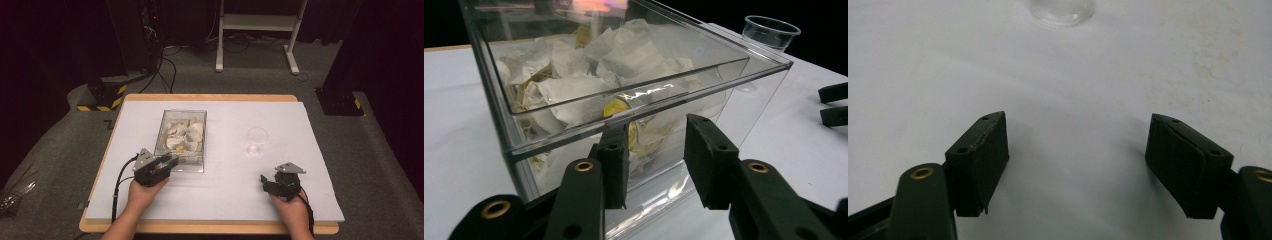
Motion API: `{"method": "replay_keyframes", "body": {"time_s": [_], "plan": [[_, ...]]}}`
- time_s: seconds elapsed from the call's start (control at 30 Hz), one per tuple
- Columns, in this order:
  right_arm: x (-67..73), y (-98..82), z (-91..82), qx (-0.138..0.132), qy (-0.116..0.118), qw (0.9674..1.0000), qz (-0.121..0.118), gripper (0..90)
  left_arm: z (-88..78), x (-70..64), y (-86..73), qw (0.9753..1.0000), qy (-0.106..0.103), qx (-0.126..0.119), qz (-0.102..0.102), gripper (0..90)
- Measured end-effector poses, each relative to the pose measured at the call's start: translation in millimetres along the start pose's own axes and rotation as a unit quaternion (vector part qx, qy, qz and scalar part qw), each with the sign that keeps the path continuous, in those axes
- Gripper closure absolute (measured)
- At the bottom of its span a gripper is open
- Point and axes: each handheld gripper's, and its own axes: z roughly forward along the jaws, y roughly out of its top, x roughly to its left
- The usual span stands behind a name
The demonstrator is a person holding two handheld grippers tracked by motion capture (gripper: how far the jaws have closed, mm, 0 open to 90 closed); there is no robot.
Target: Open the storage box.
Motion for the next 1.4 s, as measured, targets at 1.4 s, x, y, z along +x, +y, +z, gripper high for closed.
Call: {"method": "replay_keyframes", "body": {"time_s": [1.4], "plan": [[1.0,-0.5,-0.7,-0.003,0.001,1.0,-0.003,27.3,-20.3,-18.4,-10.8,0.9998,-0.012,0.004,0.015,65.4]]}}
